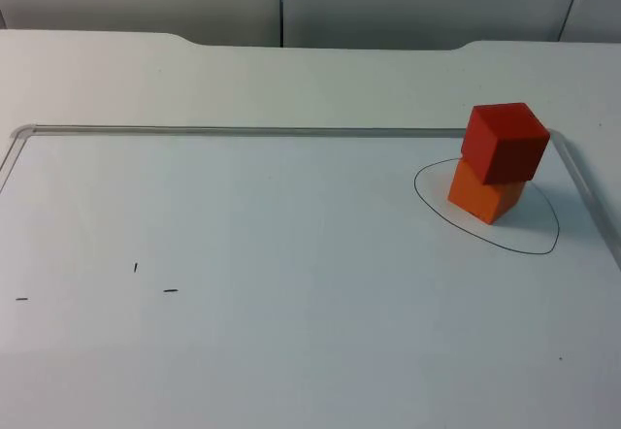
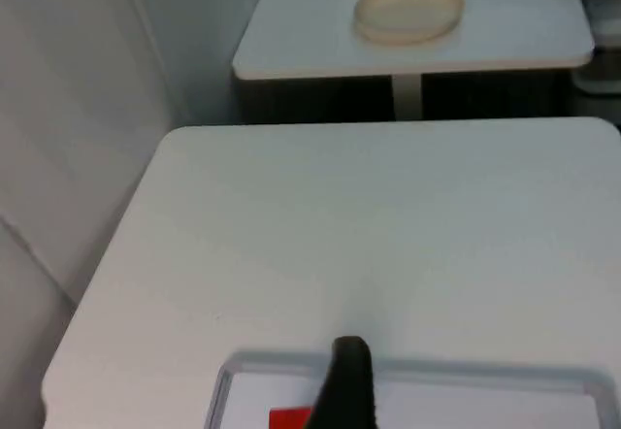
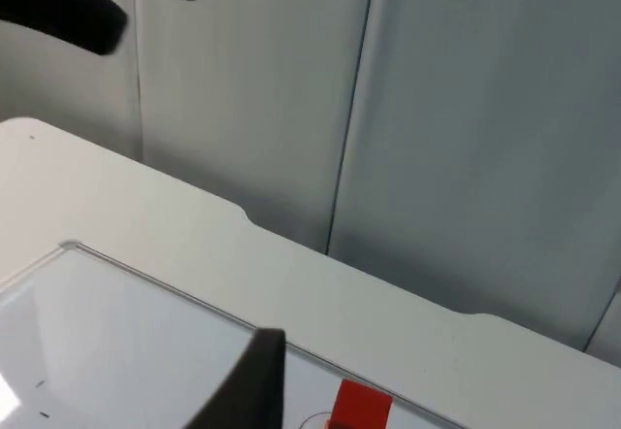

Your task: Pick up one cube with the left hand and another cube with the right hand. First place the cube in the right hand at the target position, then stack the cube in the left hand on top.

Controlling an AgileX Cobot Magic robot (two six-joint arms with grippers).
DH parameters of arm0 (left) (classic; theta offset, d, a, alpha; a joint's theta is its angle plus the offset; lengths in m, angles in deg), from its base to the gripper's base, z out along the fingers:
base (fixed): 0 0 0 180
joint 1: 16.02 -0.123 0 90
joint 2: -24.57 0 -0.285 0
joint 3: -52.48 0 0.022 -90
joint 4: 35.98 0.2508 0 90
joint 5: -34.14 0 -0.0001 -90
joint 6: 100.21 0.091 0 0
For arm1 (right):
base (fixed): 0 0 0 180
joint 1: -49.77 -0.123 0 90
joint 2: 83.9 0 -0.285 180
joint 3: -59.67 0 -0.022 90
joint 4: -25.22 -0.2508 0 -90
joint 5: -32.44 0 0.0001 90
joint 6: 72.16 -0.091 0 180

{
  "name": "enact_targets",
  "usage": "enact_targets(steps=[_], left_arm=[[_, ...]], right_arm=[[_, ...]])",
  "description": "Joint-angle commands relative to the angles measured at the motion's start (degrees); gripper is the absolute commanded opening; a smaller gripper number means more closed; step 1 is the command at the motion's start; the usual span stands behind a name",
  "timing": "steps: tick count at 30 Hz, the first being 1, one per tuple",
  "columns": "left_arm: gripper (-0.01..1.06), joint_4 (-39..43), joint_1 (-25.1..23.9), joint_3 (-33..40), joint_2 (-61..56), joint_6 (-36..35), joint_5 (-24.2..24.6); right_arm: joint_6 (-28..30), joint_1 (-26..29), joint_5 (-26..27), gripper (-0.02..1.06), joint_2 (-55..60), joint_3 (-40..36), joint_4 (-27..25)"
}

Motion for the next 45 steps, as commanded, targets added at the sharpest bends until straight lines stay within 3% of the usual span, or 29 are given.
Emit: enact_targets(steps=[1, 6, 15, 16, 19, 23, 31, 36, 37, 45], left_arm=[[0.71, 7.5, 0.5, 0.4, -5.7, -7.8, 5.5], [0.71, 12.0, 0.5, 5.6, -13.2, -10.7, 6.5], [0.71, 16.1, 0.5, 35.0, -37.1, -17.4, -9.3], [0.71, 16.1, 0.5, 35.0, -37.1, -17.4, -9.3], [0.71, 20.9, 0.5, 45.5, -47.6, -25.0, -11.5], [0.71, 28.8, 0.5, 53.5, -57.4, -36.5, -10.7], [0.71, 45.1, 0.5, 65.3, -80.3, -57.2, -1.6], [0.71, 46.3, 0.3, 68.7, -86.9, -63.2, 0.4], [0.71, 46.3, 0.3, 69.0, -86.9, -63.4, 2.1], [0.71, 46.2, 0.3, 71.3, -86.9, -63.4, 1.5]], right_arm=[[0.5, -0.2, -1.1, 1.05, -2.8, -0.3, -1.4], [0.5, -0.2, -4.1, 1.05, -6.0, -0.3, -1.4], [-2.9, -0.2, -3.0, 1.05, -14.6, -14.7, -4.6], [-2.9, -0.2, -3.0, 1.05, -14.6, -14.7, -4.6], [-4.2, -0.2, -2.9, 1.05, -17.3, -19.5, -4.6], [-4.5, -0.2, -5.1, 1.05, -19.4, -20.8, -4.6], [-5.3, -0.2, -11.1, 1.05, -22.9, -20.9, -2.8], [-5.3, -0.2, -11.8, 1.05, -23.8, -20.9, -2.8], [-5.3, -0.2, -11.8, 1.05, -23.8, -21.0, -2.8], [-7.1, -0.5, -11.4, 1.05, -23.8, -27.0, -2.8]])
